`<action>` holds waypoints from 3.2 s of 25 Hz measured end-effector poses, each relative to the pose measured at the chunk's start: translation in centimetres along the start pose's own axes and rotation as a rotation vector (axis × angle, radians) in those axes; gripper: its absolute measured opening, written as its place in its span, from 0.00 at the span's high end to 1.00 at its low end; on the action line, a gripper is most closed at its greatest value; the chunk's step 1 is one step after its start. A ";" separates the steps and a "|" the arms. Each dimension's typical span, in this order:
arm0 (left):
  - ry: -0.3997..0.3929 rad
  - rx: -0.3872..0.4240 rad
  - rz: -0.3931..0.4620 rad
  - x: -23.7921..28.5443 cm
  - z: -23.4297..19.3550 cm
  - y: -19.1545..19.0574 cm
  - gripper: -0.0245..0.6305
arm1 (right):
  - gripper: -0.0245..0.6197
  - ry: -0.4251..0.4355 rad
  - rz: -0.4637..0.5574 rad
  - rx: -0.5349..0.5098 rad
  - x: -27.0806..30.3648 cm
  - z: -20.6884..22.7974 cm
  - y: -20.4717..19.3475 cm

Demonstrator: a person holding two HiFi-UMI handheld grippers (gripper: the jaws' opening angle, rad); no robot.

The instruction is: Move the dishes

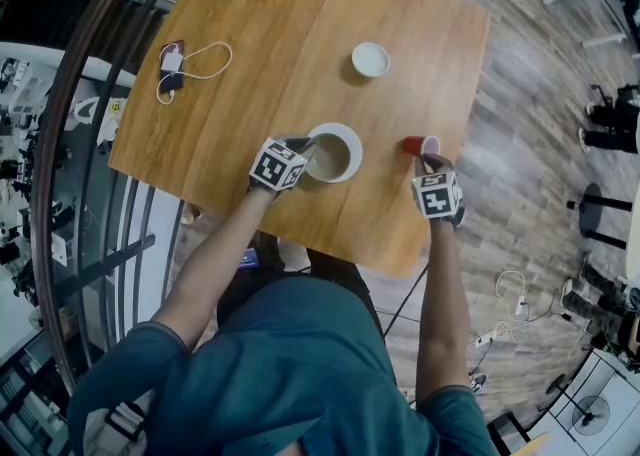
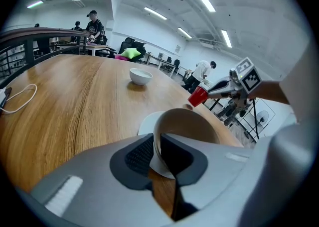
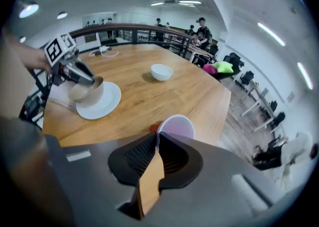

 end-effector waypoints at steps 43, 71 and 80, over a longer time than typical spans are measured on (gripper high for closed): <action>0.140 -0.092 0.099 -6.8 -3.9 2.5 0.94 | 0.80 -0.095 0.099 -0.259 -5.2 -4.7 5.0; 0.313 -0.151 0.070 -14.6 -12.7 0.5 0.94 | 0.81 -0.127 0.155 -0.212 -10.2 -9.9 6.6; 0.324 -0.186 0.067 -15.2 -13.0 0.4 0.93 | 0.81 -0.141 0.173 -0.203 -11.9 -9.9 6.4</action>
Point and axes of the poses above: the fingertips, and each gripper's own axes: x forward along the fingers, z to its right, y out of its top, the point moved 8 cm from there along -x, backward along the fingers, and after that the axes turned 15 degrees about z, right-handed, at the moved point
